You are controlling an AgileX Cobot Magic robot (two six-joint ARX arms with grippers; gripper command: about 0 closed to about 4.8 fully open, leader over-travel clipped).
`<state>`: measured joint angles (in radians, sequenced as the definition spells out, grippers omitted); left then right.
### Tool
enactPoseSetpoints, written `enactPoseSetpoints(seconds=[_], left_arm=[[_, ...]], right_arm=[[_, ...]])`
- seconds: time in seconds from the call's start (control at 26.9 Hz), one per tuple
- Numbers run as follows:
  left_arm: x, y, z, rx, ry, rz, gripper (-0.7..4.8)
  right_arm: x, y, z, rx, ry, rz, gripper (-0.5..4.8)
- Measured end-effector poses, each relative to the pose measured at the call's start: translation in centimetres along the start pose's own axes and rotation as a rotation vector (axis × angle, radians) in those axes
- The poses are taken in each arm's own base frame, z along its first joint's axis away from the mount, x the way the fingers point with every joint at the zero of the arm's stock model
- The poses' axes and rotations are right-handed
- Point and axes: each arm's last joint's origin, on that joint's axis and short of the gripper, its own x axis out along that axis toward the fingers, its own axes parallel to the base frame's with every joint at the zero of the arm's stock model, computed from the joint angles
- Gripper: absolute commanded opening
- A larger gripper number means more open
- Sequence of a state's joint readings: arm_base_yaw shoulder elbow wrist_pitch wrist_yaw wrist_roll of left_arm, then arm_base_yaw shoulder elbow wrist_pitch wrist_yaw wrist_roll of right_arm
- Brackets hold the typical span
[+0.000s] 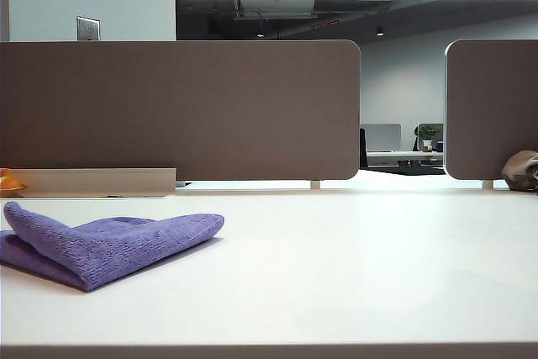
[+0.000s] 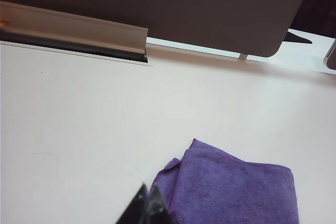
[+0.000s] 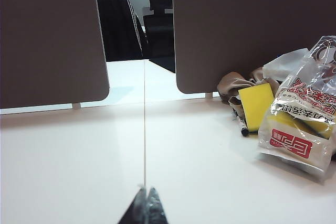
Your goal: Fold the bottom of the cloth upward, then fold it vertically to form a square shape.
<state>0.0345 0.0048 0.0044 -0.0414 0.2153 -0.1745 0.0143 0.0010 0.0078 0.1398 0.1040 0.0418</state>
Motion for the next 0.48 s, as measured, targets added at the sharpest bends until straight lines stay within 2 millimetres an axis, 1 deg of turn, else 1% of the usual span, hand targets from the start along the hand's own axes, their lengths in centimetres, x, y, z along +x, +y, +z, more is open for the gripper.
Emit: enactPoseSetpoints(seconds=[0.15, 0.22, 0.3, 0.37, 0.48], left_arm=[[0.0, 0.0, 0.0, 0.0, 0.0, 0.0, -0.03], [0.0, 0.0, 0.0, 0.0, 0.0, 0.0, -0.03], [0.0, 0.0, 0.0, 0.0, 0.002, 0.0, -0.03], [0.0, 0.0, -0.1, -0.003, 0.015, 0.003, -0.03], [0.0, 0.1, -0.4, -0.009, 0.039, 0.007, -0.03]], right_arm=[[0.0, 0.0, -0.1, -0.001, 0.008, 0.0, -0.05], [0.0, 0.0, -0.6, -0.006, 0.061, 0.0, -0.05], [-0.1, 0.0, -1.5, -0.016, 0.16, -0.001, -0.05], [-0.2, -0.1, -2.2, -0.023, 0.225, -0.004, -0.05], [-0.3, -0.1, -2.4, -0.026, 0.254, -0.004, -0.05]])
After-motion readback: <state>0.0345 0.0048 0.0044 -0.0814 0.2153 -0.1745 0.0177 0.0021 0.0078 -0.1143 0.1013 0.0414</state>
